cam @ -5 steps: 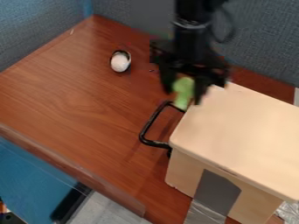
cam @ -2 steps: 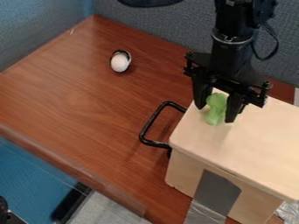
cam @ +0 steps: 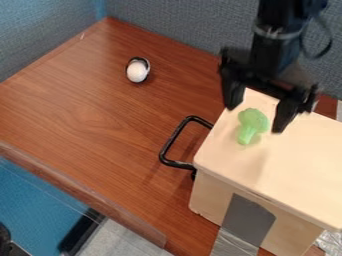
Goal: Put the green toy on top of the drawer
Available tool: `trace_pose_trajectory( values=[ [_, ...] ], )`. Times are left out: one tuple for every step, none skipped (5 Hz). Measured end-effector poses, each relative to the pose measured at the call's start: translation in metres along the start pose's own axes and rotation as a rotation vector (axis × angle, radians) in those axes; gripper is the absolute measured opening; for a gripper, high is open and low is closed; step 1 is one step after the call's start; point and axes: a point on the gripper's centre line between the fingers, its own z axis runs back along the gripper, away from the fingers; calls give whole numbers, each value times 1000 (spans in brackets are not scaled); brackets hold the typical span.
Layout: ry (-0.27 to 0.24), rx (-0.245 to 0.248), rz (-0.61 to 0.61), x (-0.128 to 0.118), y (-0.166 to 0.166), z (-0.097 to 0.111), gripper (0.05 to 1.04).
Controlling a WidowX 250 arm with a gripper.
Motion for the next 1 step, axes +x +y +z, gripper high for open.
trace_pose_trajectory(
  values=[
    [-84, 9, -8, 6, 1, 32, 1002]
  ],
)
